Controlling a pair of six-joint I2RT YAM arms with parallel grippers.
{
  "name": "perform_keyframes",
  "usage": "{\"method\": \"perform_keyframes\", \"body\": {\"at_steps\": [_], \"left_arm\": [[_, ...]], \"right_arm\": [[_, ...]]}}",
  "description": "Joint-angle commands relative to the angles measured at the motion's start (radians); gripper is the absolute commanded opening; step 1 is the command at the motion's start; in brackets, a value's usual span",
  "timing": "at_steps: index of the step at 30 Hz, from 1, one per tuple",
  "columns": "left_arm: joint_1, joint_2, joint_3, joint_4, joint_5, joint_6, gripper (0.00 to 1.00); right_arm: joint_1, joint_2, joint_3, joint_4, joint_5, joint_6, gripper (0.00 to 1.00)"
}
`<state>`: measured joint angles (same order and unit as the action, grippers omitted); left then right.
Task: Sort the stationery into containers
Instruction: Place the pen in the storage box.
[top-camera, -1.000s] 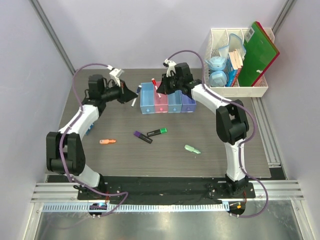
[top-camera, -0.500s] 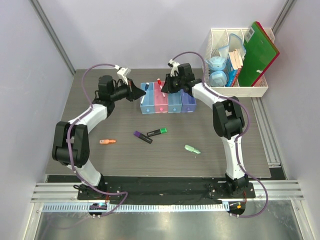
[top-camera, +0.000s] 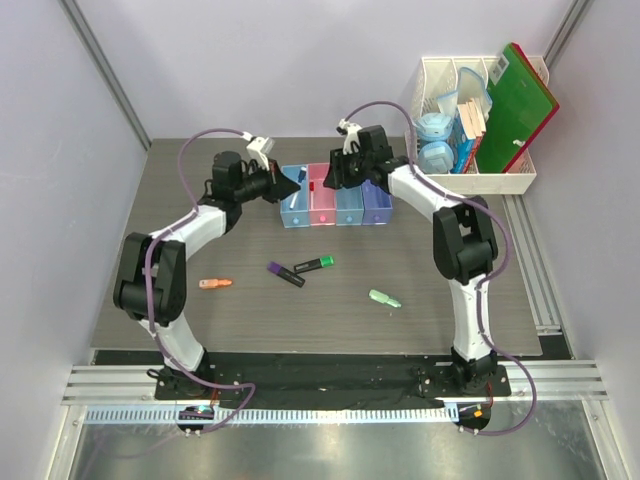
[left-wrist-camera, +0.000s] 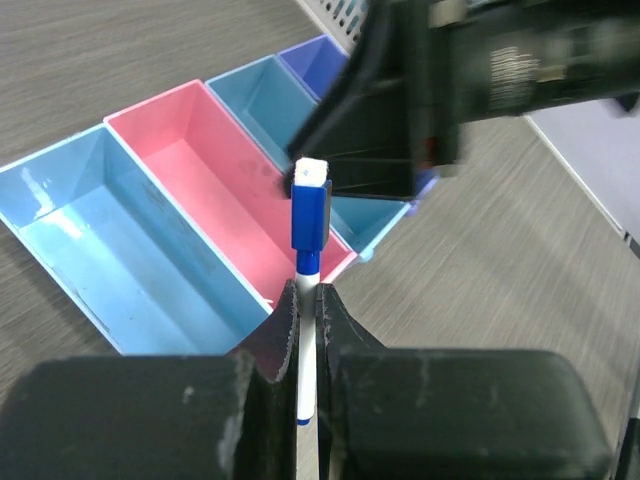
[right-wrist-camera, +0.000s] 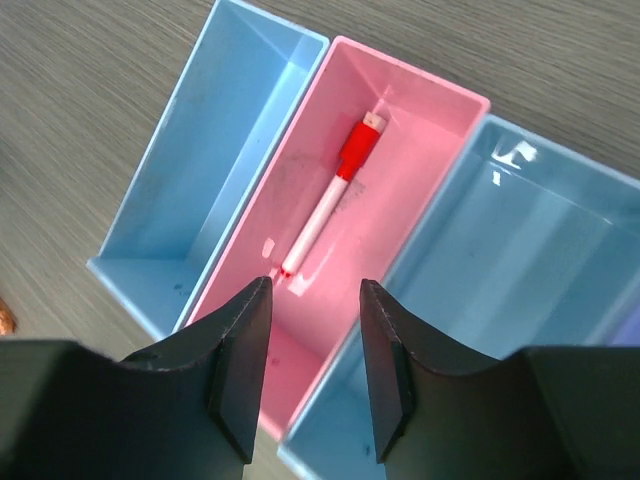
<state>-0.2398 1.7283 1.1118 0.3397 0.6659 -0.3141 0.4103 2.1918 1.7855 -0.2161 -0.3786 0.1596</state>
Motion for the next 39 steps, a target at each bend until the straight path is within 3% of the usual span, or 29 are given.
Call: {"method": "perform_keyframes", "body": {"at_steps": [1, 13, 20, 25, 27, 29, 31, 32, 39], "left_arm": [[-0.032, 0.065, 0.083, 0.007, -0.071, 0.01, 0.0], [-0.044, 0.283, 0.267, 0.004, 0.015, -0.112, 0.0], [-0.047, 0.369, 0.416, 0.002, 0.058, -0.2, 0.0], [-0.061, 0.41, 0.451, -0.063, 0.043, -0.177, 0.0], [-0.064, 0.422, 0.457, -0.082, 0.031, -0.157, 0.09], [-0.064, 0.422, 0.445, -0.09, 0.012, -0.143, 0.26], [-0.062, 0.425, 0.441, -0.103, 0.005, -0.122, 0.3], [-0.064, 0.427, 0.441, -0.11, 0.0, -0.112, 0.38], [-0.062, 0.387, 0.444, -0.134, 0.02, -0.108, 0.4]], "right_arm": [[0.001, -0.236, -0.055, -0.043, 0.084, -0.092, 0.46], [-0.004, -0.642, -0.468, -0.103, 0.119, -0.383, 0.47], [-0.004, -0.659, -0.523, -0.16, 0.09, -0.445, 0.47], [-0.004, -0.662, -0.529, -0.166, 0.102, -0.471, 0.47], [-0.004, -0.665, -0.529, -0.166, 0.096, -0.473, 0.47], [-0.004, -0.665, -0.529, -0.167, 0.093, -0.473, 0.47], [-0.004, -0.67, -0.531, -0.169, 0.092, -0.473, 0.48], [-0.004, -0.672, -0.531, -0.169, 0.09, -0.473, 0.48], [-0.004, -0.69, -0.538, -0.177, 0.07, -0.465, 0.48]]}}
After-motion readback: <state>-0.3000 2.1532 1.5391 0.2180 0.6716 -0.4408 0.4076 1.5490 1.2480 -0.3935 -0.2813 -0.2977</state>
